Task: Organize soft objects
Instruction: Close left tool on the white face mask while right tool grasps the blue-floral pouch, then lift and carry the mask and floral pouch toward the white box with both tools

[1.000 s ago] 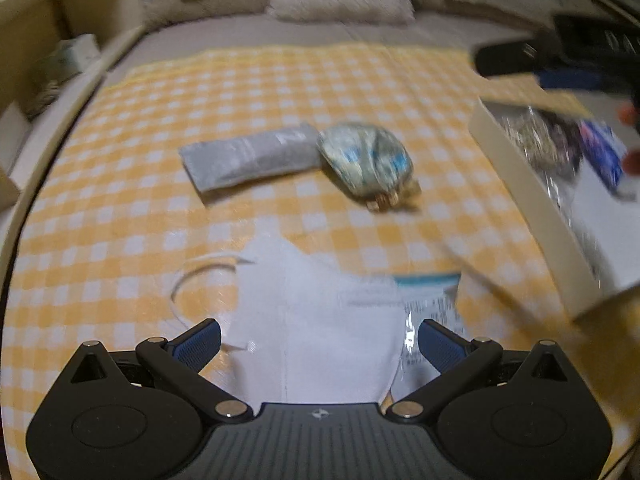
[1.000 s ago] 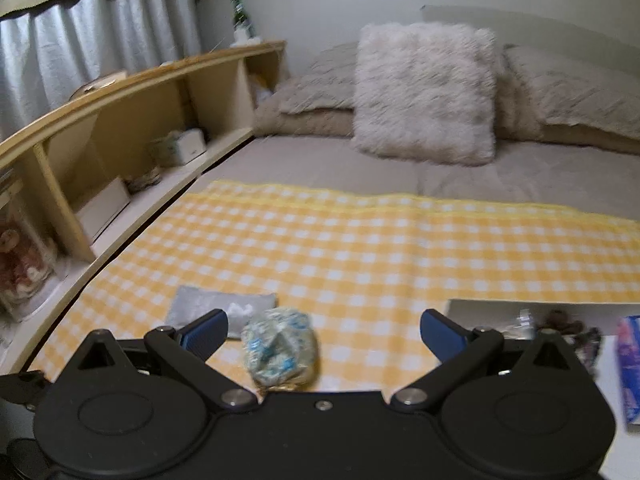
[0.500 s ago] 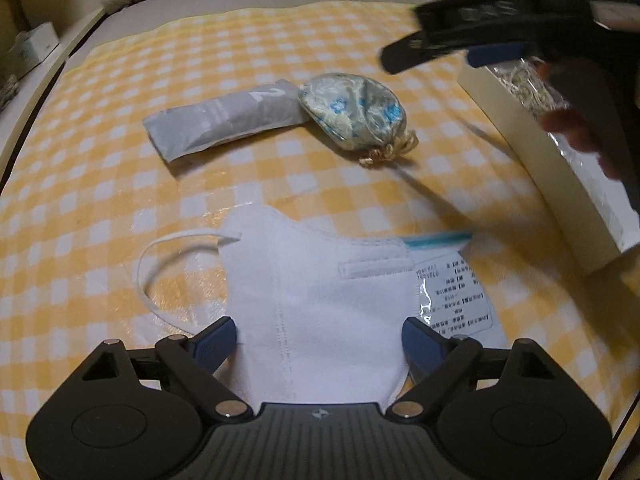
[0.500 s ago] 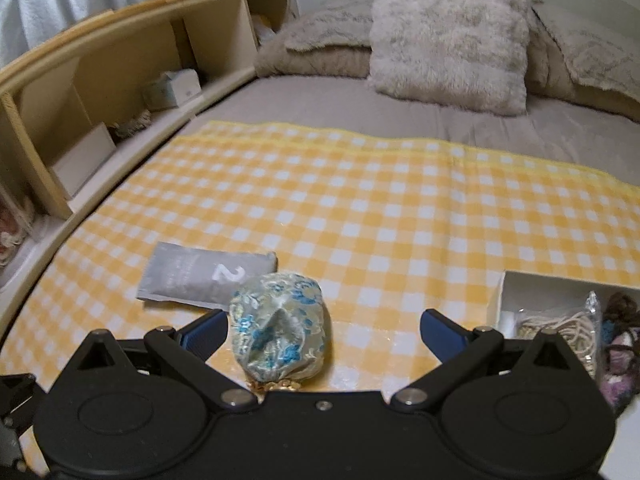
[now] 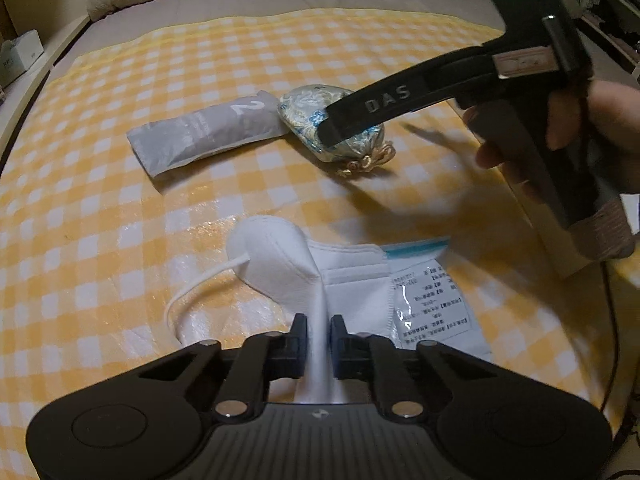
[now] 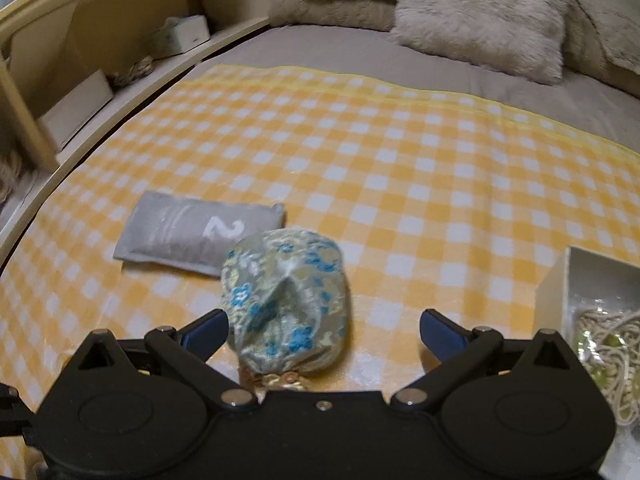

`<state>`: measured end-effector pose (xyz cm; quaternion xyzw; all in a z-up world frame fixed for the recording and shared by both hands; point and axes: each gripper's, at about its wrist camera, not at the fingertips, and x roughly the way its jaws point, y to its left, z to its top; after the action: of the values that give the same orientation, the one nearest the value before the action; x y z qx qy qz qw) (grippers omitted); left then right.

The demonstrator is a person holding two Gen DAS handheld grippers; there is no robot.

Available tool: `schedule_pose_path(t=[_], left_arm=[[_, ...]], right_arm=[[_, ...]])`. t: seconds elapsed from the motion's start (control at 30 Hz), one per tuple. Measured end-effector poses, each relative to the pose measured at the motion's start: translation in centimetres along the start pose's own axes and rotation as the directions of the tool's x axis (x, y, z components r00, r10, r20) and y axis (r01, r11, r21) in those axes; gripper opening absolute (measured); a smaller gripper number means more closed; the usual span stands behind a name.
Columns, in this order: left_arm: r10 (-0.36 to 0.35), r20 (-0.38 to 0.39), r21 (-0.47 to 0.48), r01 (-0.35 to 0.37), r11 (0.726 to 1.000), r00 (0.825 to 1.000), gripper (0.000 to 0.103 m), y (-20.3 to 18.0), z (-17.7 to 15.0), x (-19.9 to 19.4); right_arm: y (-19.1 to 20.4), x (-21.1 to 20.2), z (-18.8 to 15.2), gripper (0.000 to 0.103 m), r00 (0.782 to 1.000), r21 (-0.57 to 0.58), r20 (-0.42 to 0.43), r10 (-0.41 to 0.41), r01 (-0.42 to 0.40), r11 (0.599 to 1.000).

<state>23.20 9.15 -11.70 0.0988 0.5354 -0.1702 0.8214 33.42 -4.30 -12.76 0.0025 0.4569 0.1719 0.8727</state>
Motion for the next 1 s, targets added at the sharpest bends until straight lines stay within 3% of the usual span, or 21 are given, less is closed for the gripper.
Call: schedule_pose_path(t=[0.1, 0.13, 0.17, 0.23, 0.3, 0.37, 1.0], left_arm=[[-0.008, 0.002, -0.011, 0.008, 1.0, 1.0, 0.009, -0.2, -0.3, -0.2], [-0.007, 0.004, -0.016, 0.007, 1.0, 1.0, 0.008, -0.2, -0.4, -0.3], [-0.007, 0.004, -0.02, 0.008, 1.0, 1.0, 0.008, -0.3, -0.5, -0.4], [-0.011, 0.011, -0.034, 0.011, 0.999, 1.0, 0.007, -0.2, -0.6, -0.7], [-0.016, 0.022, -0.054, 0.017, 0.998, 1.0, 0.007, 0.0, -0.7, -1.1], [-0.015, 0.042, -0.077, 0.018, 0.997, 0.999, 0.007, 0.3, -0.7, -1.6], [0.025, 0.203, -0.272, 0.032, 0.962, 0.979, 0.007, 2.9, 0.0, -5.9]], right_arm=[[0.5, 0.4, 0.1, 0.094, 1.0, 0.002, -0.007, 0.026, -0.026, 1.0], [0.7, 0.5, 0.1, 0.085, 0.999, 0.001, -0.017, 0.033, -0.033, 0.999], [0.9, 0.7, 0.1, 0.069, 0.999, -0.006, -0.032, 0.04, -0.04, 0.999], [1.6, 1.0, 0.2, 0.054, 0.998, -0.038, -0.068, 0.019, -0.022, 0.999], [2.2, 0.7, 0.2, 0.049, 0.997, -0.074, -0.075, -0.008, 0.002, 0.997], [2.1, 0.0, 0.5, 0.042, 0.997, -0.065, -0.074, 0.015, -0.02, 0.998], [1.2, -7.2, 0.1, 0.04, 0.998, -0.038, 0.026, 0.063, -0.062, 0.997]])
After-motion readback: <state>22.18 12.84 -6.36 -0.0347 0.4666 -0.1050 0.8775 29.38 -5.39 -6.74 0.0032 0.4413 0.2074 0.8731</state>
